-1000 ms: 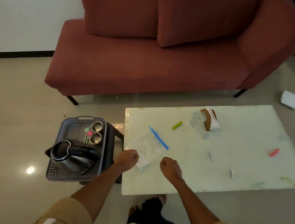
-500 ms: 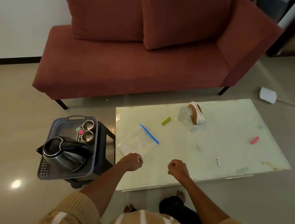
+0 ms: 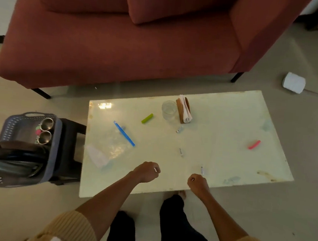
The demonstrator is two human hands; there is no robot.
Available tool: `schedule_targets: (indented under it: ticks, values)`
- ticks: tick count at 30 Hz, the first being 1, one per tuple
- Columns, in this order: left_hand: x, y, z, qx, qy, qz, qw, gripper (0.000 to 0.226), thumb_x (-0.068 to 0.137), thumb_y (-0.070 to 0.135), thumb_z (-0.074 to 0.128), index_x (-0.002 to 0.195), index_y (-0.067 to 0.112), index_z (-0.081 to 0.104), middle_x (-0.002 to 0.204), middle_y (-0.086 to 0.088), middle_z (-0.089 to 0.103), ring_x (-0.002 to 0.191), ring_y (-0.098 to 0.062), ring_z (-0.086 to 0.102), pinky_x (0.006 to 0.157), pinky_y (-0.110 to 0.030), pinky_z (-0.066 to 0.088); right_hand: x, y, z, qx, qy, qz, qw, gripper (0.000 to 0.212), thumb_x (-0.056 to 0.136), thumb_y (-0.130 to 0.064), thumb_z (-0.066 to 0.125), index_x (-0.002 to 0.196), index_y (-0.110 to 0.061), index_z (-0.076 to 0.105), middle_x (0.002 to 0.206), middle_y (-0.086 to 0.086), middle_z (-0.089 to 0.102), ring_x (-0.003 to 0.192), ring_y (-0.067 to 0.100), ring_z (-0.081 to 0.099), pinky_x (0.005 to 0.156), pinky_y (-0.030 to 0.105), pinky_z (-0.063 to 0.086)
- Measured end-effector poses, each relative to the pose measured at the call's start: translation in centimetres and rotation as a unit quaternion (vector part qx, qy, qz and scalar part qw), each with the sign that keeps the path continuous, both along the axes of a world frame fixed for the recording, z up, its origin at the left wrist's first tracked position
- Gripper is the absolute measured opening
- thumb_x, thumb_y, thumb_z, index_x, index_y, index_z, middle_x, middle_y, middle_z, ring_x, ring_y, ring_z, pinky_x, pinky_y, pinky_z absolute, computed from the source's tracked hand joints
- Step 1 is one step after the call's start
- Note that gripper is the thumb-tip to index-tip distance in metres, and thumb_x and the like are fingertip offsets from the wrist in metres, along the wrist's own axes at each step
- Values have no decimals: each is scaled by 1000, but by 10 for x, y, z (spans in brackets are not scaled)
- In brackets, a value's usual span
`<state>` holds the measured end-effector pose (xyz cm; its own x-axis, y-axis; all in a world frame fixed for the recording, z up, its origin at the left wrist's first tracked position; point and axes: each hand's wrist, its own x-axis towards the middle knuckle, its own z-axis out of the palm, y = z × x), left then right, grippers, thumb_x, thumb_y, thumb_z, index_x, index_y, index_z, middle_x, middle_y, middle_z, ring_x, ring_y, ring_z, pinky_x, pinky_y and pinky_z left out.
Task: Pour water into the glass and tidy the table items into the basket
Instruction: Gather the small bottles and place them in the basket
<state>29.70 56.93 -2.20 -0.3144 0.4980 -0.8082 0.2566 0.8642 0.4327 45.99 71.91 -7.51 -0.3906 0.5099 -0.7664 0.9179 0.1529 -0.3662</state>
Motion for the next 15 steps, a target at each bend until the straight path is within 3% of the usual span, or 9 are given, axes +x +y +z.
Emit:
schedule_targets:
  ticks: [2, 5, 8, 10, 12, 15]
  values:
    - [14, 27, -14, 12, -10, 18, 1000, 23, 89, 15, 49, 108, 14, 63, 113, -9, 65, 102, -27, 62, 88, -36, 49, 8, 30, -18, 7, -10, -12, 1000, 17, 80, -8, 51, 92, -12, 63, 100, 11, 66, 98, 30, 62, 74, 25, 41]
    - [31, 49, -39, 22, -34, 70, 997, 25, 88, 13, 48, 108, 13, 63, 110, -9, 67, 99, -26, 64, 84, -33, 49, 14, 61, -51, 23, -18, -15, 999, 40, 79, -7, 54, 119, -7, 53, 97, 14, 60, 100, 32, 60, 77, 31, 45]
    - [43, 53, -61, 15, -47, 123, 991, 26, 87, 10, 47, 108, 12, 63, 106, -10, 68, 94, -26, 65, 80, -30, 48, 14, 71, -83, 27, -20, -6, 999, 48, 81, -8, 53, 129, -12, 44, 113, 18, 55, 105, 35, 57, 82, 37, 47]
    - [48, 50, -75, 6, -57, 157, 986, 26, 86, 10, 48, 108, 11, 63, 105, -9, 68, 86, -21, 64, 69, -25, 46, 11, 73, -103, 33, -20, 19, 999, 50, 83, -8, 51, 131, -16, 42, 123, 19, 49, 109, 37, 55, 85, 40, 47]
    - [52, 48, -85, -3, -67, 187, 980, 25, 88, 10, 49, 109, 11, 62, 103, -8, 68, 83, -18, 62, 62, -20, 43, 8, 73, -120, 38, -23, 54, 998, 48, 85, -9, 49, 131, -18, 41, 124, 18, 46, 107, 37, 55, 85, 40, 47]
    - [56, 46, -97, -13, -72, 217, 973, 24, 89, 10, 48, 108, 10, 62, 102, -8, 69, 82, -18, 62, 65, -20, 44, 6, 71, -133, 90, -24, 90, 992, 43, 87, -6, 43, 129, -18, 41, 122, 16, 47, 99, 36, 58, 78, 37, 46]
